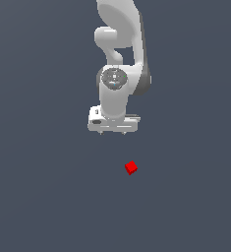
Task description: Pick up the red cube and move it to a goal position.
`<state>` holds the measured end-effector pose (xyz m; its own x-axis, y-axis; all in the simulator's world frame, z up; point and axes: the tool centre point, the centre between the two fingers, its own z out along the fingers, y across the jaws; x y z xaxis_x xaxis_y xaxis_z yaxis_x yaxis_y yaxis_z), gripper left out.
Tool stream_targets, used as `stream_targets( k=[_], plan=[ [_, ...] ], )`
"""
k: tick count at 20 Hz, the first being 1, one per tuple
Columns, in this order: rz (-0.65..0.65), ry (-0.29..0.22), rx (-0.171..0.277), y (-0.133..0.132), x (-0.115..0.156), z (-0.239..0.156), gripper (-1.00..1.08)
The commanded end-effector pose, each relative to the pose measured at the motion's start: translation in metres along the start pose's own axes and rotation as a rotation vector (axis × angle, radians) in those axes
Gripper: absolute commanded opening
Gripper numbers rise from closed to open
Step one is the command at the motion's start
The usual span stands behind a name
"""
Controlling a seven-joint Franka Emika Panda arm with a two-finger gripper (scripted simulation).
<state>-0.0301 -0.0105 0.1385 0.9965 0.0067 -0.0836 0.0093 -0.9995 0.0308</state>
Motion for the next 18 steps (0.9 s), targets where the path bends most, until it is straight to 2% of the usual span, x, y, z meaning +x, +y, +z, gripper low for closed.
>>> stream_targets(
  k=[1, 9, 18],
  plan=[
    [0.0, 0.0, 0.0, 0.0, 0.0, 0.0, 1.0],
    [-0.045, 0.008, 0.001, -0.005, 0.012, 0.01, 1.0],
    [-0.2, 0.035, 0.005, -0.025, 0.052, 0.043, 1.0]
  ],
)
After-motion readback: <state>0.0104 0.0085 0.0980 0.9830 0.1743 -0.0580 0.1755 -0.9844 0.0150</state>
